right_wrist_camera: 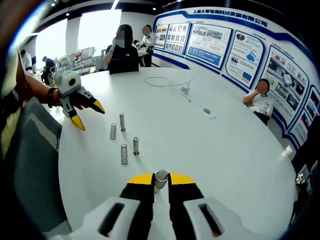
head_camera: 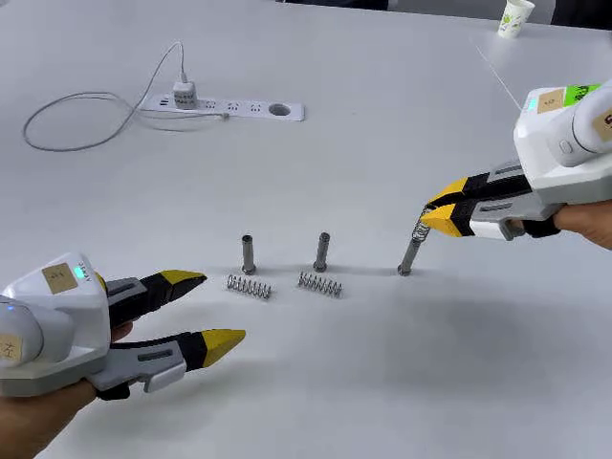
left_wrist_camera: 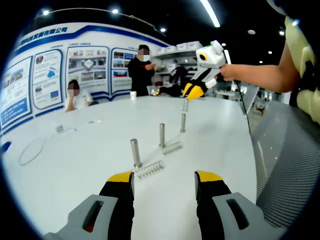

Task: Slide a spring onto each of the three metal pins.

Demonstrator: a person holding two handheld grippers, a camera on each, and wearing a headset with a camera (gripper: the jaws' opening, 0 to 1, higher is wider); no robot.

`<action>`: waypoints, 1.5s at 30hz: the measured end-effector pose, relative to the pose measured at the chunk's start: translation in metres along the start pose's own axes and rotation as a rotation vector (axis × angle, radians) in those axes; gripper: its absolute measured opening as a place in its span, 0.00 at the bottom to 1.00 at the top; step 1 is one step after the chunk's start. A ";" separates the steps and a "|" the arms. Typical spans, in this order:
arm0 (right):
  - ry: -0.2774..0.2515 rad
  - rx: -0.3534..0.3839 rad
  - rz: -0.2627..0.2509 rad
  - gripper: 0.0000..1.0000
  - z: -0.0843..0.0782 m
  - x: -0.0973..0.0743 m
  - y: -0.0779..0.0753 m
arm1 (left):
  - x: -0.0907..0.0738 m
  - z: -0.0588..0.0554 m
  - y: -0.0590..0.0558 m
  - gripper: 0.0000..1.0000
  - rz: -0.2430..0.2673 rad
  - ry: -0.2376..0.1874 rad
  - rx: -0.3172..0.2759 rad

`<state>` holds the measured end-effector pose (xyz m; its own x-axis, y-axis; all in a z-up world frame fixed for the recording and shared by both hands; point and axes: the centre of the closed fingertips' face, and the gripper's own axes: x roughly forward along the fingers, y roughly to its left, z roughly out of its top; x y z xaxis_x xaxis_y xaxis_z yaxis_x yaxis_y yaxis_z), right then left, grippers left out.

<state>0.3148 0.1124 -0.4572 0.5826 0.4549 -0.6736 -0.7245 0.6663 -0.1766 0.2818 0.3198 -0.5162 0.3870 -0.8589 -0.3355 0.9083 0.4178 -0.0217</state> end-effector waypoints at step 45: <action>0.054 0.068 0.003 0.12 -0.040 0.041 0.004 | 0.000 -0.005 0.000 0.49 0.008 0.007 -0.015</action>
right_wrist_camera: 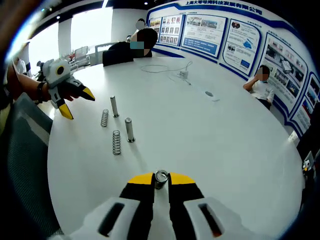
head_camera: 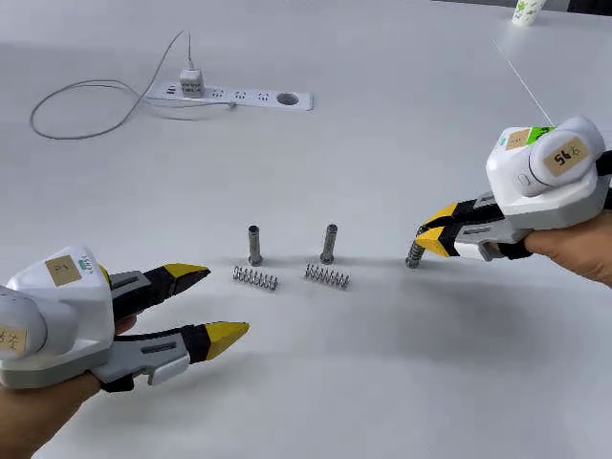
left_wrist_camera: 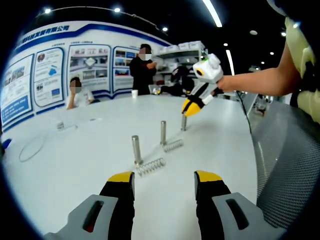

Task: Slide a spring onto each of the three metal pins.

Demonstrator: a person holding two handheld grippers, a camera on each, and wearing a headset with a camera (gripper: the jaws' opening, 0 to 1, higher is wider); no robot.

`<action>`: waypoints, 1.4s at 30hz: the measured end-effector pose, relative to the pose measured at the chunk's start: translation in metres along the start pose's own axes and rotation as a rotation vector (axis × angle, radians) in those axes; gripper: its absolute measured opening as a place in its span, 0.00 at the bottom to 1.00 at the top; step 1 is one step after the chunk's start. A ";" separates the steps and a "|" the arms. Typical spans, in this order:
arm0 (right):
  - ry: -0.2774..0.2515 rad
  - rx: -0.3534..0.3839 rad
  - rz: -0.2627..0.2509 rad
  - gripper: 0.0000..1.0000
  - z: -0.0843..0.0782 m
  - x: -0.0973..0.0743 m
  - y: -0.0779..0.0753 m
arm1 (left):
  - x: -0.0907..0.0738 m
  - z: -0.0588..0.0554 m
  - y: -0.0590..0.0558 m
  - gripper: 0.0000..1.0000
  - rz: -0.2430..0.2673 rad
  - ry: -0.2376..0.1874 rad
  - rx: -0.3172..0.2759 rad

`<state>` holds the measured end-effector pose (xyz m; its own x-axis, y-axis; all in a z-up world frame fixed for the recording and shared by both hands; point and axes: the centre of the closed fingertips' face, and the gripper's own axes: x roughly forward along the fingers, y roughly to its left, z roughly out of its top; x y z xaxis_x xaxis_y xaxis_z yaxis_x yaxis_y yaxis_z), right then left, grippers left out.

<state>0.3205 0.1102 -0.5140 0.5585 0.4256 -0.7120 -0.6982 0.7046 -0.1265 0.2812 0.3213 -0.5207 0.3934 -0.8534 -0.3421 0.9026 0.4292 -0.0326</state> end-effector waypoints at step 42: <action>-0.093 -0.003 -0.021 0.20 0.031 -0.009 0.012 | -0.002 0.002 -0.004 0.49 -0.007 -0.004 0.009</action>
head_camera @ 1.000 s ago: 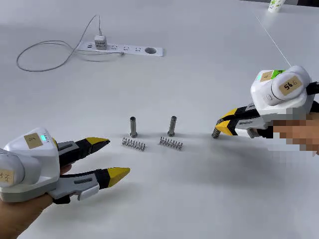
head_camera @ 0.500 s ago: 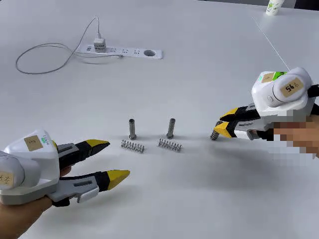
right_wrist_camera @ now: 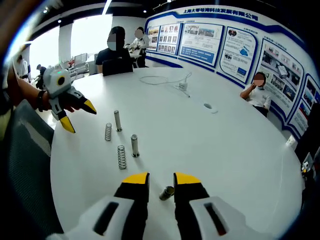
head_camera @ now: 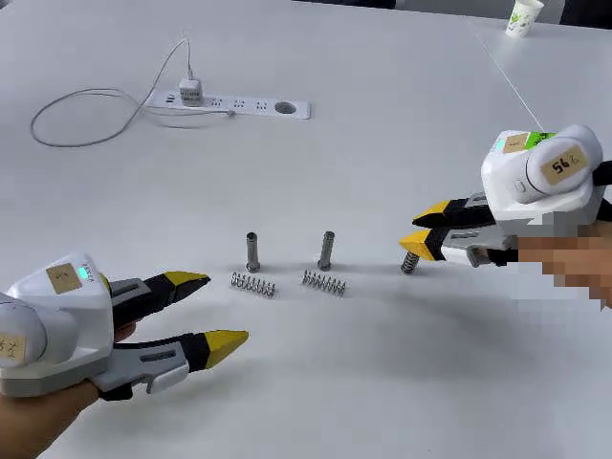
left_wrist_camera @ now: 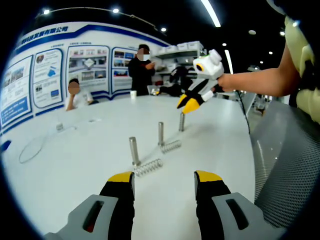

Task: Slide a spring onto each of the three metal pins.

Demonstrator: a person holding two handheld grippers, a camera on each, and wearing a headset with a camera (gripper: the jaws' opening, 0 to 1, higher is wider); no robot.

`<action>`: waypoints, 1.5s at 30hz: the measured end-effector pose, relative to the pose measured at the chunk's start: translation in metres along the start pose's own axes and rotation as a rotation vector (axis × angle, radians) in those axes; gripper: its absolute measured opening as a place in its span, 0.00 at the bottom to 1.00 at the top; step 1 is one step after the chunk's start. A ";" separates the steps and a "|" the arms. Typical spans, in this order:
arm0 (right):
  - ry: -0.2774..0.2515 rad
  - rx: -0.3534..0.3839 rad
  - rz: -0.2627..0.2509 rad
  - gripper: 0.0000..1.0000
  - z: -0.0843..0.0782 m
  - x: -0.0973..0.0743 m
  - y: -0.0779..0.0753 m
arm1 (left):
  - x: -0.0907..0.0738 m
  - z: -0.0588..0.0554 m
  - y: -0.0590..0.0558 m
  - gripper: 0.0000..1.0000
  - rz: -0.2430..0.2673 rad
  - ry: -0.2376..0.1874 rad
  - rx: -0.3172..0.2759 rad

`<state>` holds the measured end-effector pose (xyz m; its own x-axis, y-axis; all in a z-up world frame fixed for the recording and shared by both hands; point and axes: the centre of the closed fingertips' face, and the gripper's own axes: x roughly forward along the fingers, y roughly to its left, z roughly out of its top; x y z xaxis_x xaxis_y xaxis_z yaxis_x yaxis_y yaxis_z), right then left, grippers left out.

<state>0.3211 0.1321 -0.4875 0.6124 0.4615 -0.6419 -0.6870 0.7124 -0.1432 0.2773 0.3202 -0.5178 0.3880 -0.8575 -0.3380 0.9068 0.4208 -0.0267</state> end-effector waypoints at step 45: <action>0.089 -0.045 0.195 0.17 -0.020 0.068 0.071 | -0.001 -0.001 0.000 0.48 0.004 -0.004 -0.005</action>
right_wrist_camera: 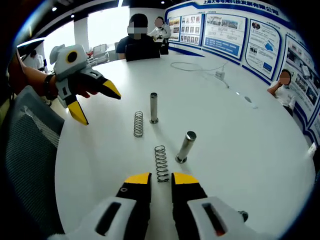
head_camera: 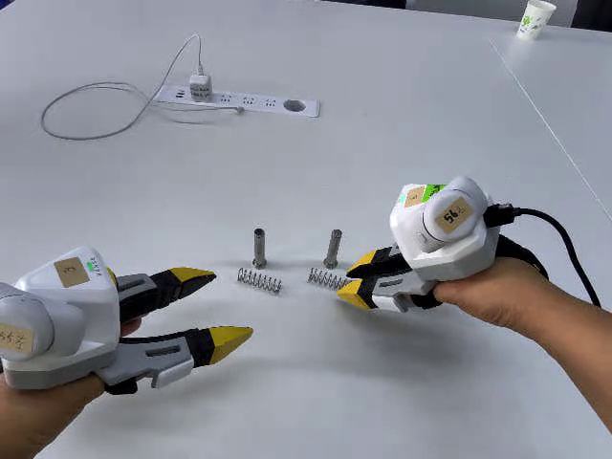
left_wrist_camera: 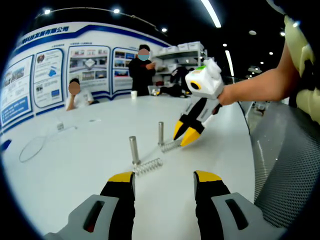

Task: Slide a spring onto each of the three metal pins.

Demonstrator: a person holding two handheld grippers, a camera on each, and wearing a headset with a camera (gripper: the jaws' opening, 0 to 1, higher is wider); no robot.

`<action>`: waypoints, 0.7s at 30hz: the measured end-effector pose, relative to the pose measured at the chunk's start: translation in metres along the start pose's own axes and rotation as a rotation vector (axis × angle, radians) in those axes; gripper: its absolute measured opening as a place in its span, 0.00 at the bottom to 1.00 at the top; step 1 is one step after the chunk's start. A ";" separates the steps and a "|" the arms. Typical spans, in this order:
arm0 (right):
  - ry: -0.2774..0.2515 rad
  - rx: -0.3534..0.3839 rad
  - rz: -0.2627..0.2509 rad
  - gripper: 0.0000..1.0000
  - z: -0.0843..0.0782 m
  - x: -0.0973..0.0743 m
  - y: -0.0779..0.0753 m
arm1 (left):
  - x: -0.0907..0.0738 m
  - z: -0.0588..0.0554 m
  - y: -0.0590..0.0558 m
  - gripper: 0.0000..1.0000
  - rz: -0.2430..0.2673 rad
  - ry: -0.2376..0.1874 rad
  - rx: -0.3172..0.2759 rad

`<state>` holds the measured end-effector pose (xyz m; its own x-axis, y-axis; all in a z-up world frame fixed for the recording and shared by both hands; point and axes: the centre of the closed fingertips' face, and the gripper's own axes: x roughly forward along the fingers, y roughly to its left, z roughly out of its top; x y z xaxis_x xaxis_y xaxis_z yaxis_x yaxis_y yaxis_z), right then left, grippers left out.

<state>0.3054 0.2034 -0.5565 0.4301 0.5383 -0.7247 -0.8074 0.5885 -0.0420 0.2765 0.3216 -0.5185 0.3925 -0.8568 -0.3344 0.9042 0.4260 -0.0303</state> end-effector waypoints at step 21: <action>0.003 0.011 0.023 0.13 -0.004 0.008 -0.002 | -0.001 -0.002 0.002 0.47 0.004 0.012 0.002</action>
<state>0.3094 0.2041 -0.5648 0.4098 0.5500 -0.7277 -0.8129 0.5822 -0.0177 0.2775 0.3240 -0.5205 0.3936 -0.8516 -0.3462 0.9031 0.4285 -0.0272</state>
